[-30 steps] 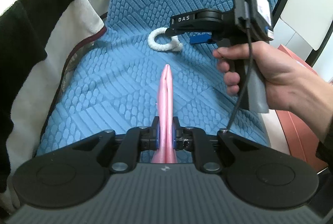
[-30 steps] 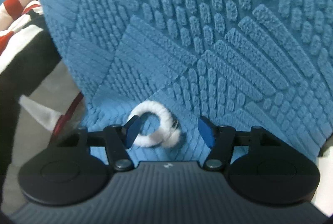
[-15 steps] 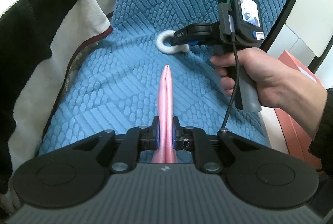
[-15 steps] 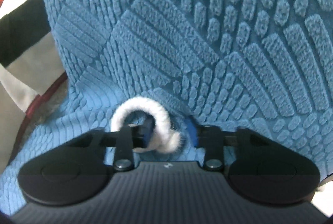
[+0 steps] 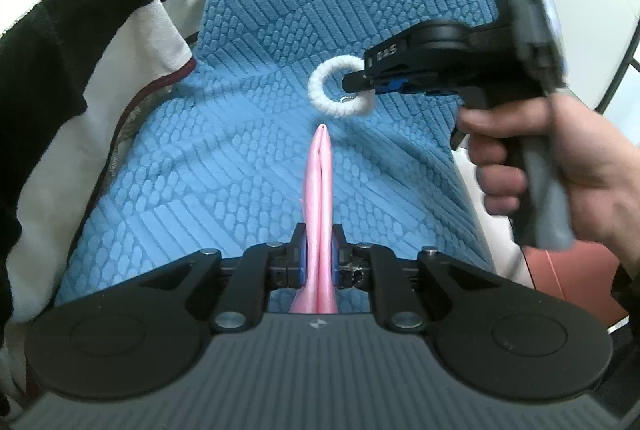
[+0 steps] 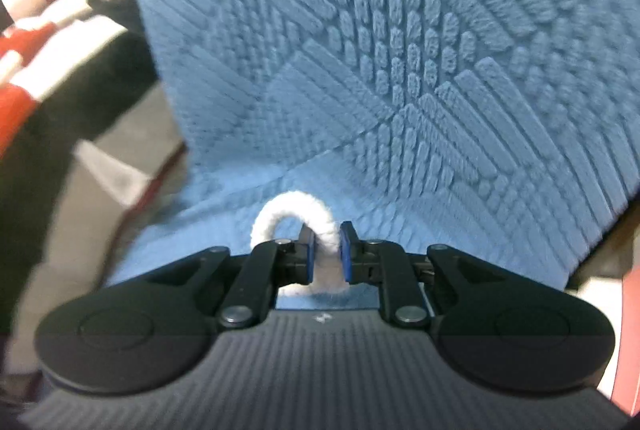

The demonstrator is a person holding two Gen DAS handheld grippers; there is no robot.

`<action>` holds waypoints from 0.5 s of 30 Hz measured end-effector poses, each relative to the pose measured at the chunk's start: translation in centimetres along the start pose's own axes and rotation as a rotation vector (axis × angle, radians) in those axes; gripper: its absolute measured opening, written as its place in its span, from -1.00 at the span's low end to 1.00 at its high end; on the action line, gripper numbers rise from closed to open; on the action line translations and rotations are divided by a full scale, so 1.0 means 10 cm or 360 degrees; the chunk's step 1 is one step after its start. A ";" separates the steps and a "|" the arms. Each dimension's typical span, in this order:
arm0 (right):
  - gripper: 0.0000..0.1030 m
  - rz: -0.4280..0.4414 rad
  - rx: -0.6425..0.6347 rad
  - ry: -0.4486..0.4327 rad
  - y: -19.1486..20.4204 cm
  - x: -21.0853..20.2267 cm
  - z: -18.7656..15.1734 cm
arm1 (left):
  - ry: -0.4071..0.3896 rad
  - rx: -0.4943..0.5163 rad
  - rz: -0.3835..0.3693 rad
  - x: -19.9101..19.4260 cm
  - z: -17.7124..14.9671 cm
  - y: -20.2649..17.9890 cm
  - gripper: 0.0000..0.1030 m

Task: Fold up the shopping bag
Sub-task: 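Grasp the white hair tie with the right gripper and lift it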

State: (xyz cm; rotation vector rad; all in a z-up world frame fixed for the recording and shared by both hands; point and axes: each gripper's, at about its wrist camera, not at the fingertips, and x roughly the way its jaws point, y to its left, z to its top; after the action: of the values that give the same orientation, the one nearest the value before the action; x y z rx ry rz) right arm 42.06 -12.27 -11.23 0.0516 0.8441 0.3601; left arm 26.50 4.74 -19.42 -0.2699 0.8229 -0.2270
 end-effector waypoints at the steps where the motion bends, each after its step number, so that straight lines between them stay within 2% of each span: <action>1: -0.68 0.0023 0.0026 0.0002 0.02 -0.10 -0.04 | -0.0001 0.0011 0.0001 -0.01 -0.01 -0.02 -0.75; 6: -0.68 0.0206 0.0198 -0.0019 -0.02 -0.42 -0.23 | -0.0010 0.0076 0.0003 -0.06 -0.07 -0.14 -0.75; 10: -0.68 0.0274 0.0240 -0.0052 0.04 -0.70 -0.29 | -0.0045 0.0141 0.0027 -0.16 -0.09 -0.22 -0.75; 15: -0.68 0.0454 0.0362 -0.0036 0.08 -0.81 -0.33 | -0.0088 0.0182 0.0050 -0.27 -0.09 -0.27 -0.75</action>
State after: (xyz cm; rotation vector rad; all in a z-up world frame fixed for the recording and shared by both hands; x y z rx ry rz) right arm 34.50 -14.55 -7.41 0.3897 0.8541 0.5287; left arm 23.85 2.83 -17.27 -0.1553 0.7561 -0.2352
